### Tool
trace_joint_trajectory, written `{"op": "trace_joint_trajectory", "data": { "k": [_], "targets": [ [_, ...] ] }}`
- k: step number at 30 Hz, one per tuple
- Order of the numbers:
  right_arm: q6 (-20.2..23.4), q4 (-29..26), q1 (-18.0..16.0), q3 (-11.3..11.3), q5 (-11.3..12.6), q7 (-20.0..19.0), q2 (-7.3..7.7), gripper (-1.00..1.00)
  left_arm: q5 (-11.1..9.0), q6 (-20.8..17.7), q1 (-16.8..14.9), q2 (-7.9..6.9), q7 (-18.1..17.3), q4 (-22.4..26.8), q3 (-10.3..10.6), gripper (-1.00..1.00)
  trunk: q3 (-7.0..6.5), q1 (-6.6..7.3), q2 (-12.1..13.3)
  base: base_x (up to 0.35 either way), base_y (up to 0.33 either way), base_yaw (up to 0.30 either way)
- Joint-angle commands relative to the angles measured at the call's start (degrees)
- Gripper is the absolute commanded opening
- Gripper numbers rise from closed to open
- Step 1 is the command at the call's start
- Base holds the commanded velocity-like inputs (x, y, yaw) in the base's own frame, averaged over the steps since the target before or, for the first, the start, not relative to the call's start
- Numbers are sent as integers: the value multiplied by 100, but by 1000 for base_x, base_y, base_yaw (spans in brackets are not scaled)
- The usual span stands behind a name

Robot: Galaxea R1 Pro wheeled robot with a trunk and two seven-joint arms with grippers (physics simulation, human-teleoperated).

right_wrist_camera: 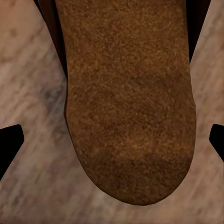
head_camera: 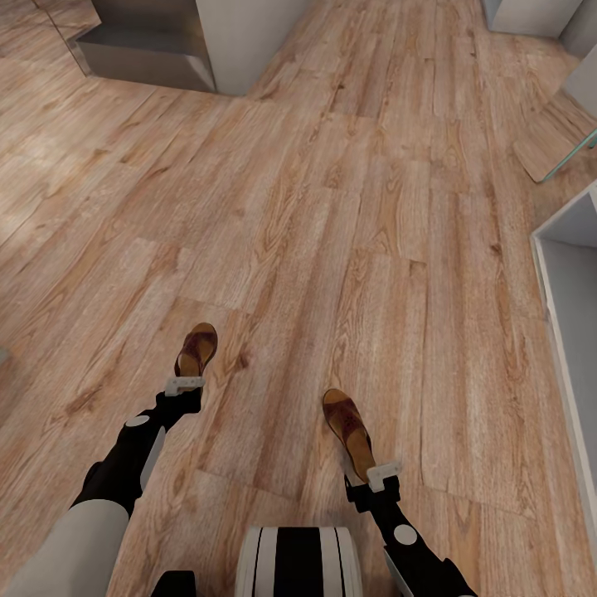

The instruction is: Pick up the two gym shoes and the two sandals from the corridor floor and place them onto the hallstand (shoe rack) in the corridor, making sure they are on the rack and not on the floor. Arrange them so the two gym shoes are next to each other and the two sandals are next to each other.

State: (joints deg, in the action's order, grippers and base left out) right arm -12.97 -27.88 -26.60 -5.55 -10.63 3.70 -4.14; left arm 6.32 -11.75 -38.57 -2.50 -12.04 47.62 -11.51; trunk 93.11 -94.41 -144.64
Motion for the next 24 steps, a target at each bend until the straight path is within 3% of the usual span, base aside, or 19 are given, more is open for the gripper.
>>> {"op": "trace_joint_trajectory", "data": {
  "k": [1, 11, 12, 24],
  "targets": [
    [-10, 7, -3, -14, -54, 39, 0, 100, 72, -24, -1, 4, -53, 11, -22, -100, 3, 1, -1, 0, 0, 0],
    [-13, 4, -3, -16, -56, 43, 0, 100, 72, -29, -1, 4, -53, 11, -19, -100, 3, 1, -1, 0, 0, 0],
    [-13, 4, -3, -15, -57, 43, 0, -100, 72, -29, -1, 4, -53, 11, -19, -100, 3, 1, -1, 0, 0, 0],
    [-13, -15, -3, 1, -62, 41, 26, -100, 72, -6, -1, -4, -48, 8, -20, -100, 3, 1, -1, 0, 0, 0]
  ]
}}
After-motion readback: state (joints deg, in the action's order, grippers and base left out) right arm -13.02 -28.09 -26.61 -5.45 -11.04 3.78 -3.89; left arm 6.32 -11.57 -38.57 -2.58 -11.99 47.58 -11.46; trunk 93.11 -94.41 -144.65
